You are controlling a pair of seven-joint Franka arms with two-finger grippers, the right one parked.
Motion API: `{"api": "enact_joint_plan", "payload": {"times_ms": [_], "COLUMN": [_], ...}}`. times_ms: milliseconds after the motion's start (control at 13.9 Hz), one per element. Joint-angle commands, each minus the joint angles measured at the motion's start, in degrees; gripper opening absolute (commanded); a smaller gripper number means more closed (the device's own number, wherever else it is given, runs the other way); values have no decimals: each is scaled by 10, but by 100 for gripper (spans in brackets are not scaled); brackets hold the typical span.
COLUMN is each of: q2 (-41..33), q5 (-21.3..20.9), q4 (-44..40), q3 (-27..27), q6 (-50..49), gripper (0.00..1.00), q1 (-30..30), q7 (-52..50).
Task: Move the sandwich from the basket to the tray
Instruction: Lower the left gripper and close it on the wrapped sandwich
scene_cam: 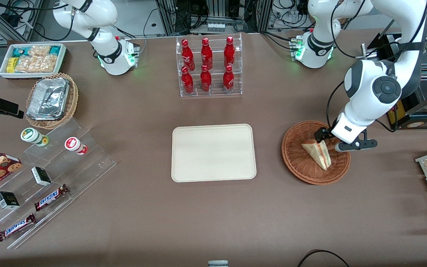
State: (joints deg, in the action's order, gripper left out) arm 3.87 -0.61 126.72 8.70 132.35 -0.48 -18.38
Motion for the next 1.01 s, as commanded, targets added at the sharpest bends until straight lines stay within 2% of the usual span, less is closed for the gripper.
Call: {"api": "enact_joint_plan", "payload": {"times_ms": [0, 144, 360, 936], "q2": [-15, -10, 10, 68], "q5": [-6, -6, -6, -5], "q4": [35, 62, 64, 58], "q3": [2, 2, 3, 4], "q6": [58, 112, 125, 123], "gripper": [100, 100, 100, 100], "q1": [-1, -1, -1, -2], "q7": [-133, -245, -347, -370]}}
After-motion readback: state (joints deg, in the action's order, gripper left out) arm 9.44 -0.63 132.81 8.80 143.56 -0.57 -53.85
